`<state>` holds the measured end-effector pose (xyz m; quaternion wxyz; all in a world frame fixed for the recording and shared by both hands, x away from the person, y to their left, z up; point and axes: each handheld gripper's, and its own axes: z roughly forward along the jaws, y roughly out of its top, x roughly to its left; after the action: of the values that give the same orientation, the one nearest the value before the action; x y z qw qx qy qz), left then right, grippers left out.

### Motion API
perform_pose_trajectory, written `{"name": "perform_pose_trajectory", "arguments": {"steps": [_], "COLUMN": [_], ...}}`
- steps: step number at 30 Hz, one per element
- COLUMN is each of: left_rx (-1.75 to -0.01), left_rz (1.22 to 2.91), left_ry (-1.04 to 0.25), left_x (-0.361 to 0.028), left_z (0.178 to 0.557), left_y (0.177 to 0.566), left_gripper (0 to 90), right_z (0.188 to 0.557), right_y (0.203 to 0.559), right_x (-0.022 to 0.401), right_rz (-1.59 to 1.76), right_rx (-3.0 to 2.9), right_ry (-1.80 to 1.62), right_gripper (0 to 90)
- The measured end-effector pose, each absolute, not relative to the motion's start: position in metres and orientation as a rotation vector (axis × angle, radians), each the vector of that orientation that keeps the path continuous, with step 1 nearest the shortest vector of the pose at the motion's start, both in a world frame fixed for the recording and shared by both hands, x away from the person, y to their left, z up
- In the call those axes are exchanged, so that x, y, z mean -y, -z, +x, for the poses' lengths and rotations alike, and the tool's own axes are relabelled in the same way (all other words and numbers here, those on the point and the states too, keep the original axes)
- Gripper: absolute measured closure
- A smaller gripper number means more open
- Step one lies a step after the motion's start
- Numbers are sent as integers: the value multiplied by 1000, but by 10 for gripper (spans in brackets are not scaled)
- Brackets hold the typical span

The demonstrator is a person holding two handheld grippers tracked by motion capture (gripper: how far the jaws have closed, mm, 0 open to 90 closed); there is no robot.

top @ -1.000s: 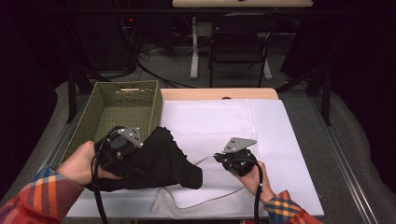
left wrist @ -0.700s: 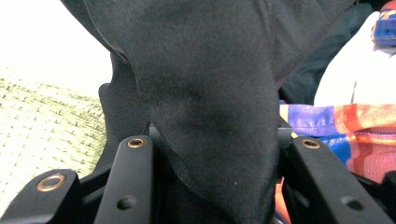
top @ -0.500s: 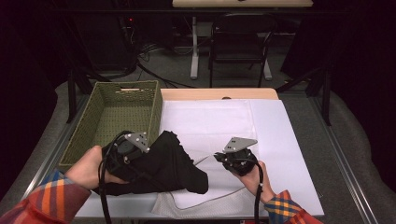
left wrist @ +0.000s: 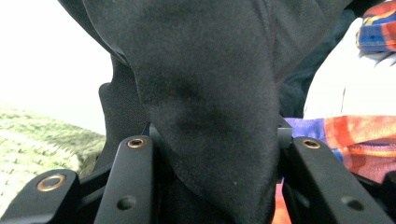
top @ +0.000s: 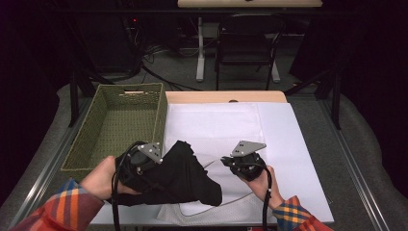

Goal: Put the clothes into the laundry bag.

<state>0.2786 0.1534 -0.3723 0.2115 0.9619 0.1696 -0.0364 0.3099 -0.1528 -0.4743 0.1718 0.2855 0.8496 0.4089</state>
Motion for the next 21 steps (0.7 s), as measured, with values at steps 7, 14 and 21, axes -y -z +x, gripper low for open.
{"name": "perform_pose_trajectory", "arguments": {"steps": [7,14,21], "left_rx": [-448,-444,-431], "left_rz": [2662,2645,2635], "left_ry": [118,124,122], "left_x": [-147,-141,-133], "left_z": [277,277,278], "left_y": [379,385,392], "left_gripper": [592,591,590], "right_z": [309,309,308], "right_y": [473,471,467], "right_x": [153,153,152], "right_rz": [809,809,816], "right_rx": [-2404,-2398,-2390], "right_ry": [-1163,-1165,-1173], "right_gripper": [889,889,889]}}
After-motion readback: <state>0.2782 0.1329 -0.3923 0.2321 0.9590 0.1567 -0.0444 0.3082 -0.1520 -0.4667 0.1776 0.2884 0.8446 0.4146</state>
